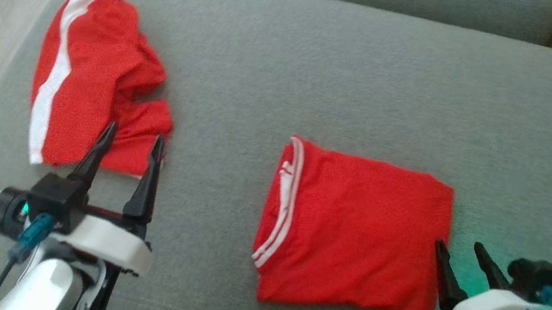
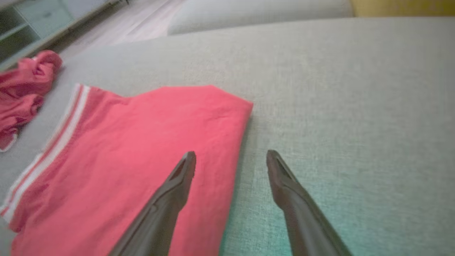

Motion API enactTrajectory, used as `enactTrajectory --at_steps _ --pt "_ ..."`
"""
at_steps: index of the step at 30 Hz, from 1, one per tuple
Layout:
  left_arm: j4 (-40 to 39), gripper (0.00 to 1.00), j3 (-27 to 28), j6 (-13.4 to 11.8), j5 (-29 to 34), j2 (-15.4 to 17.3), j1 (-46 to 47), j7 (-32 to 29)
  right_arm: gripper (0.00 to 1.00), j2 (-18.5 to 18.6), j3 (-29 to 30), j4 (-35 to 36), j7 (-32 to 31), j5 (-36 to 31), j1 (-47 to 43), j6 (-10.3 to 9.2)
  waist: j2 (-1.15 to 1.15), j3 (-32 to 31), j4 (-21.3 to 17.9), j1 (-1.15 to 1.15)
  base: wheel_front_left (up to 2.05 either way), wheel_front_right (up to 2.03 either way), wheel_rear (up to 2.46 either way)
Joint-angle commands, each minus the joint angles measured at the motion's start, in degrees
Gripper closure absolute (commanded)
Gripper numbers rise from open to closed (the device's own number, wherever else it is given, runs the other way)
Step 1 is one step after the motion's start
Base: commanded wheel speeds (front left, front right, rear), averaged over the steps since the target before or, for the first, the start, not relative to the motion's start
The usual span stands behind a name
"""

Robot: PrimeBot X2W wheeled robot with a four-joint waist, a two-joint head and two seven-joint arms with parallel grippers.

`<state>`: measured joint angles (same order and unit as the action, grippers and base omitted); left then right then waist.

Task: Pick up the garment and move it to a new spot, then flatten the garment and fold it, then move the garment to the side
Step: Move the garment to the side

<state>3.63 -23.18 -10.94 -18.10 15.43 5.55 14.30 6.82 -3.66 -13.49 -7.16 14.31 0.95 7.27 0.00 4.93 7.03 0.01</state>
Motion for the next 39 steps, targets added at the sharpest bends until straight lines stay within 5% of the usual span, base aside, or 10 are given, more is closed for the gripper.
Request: enactTrajectory --at_steps 1,6,7,8,9,18,31,39 --pt "-1.7 0.00 2.7 0.6 1.0 0.0 3.7 0.7 0.00 1.1 -1.5 -1.8 -1.2 0.2 3.6 0.22 0.00 2.1 2.4 -0.01 0.00 0.00 0.00" --pt "-1.4 0.00 3.5 2.1 2.4 -1.6 4.6 0.7 0.00 0.3 -2.4 -9.2 -4.0 0.8 6.1 0.22 0.00 2.9 3.9 -0.01 0.00 0.00 0.00" --pt "-1.3 0.00 3.7 2.3 2.7 -1.9 4.6 0.7 0.12 0.1 -2.6 -10.2 -4.7 1.1 6.4 0.22 0.00 3.0 4.0 -0.01 0.00 0.00 0.00" --pt "-1.3 0.00 4.0 2.5 2.9 -2.1 4.6 0.7 0.65 -0.1 -2.5 -10.9 -5.3 1.7 6.6 0.22 0.00 3.1 4.1 -0.01 0.00 0.00 0.00" --pt "-1.2 0.00 4.3 2.7 3.2 -2.3 4.6 0.7 1.00 -0.3 -2.5 -11.3 -5.7 2.0 6.8 0.22 0.00 3.1 4.1 -0.01 0.00 0.00 0.00" --pt "-0.9 0.00 5.8 3.8 5.2 -3.3 4.1 0.7 1.00 -0.1 -3.9 -8.1 -4.6 0.6 7.0 0.22 0.00 3.6 1.0 -0.01 0.00 0.00 0.00" --pt "-2.3 0.00 6.2 6.4 7.7 -3.5 5.1 0.7 1.00 -0.6 -6.9 -5.0 -2.8 1.4 10.8 0.22 0.00 7.0 -15.9 -0.01 0.00 0.00 0.00" --pt "-2.9 0.00 4.7 7.8 9.0 -2.8 7.9 0.7 1.00 1.3 -6.4 -8.3 -0.3 3.1 18.0 0.22 0.00 10.5 -21.6 -0.01 0.00 0.00 0.00"
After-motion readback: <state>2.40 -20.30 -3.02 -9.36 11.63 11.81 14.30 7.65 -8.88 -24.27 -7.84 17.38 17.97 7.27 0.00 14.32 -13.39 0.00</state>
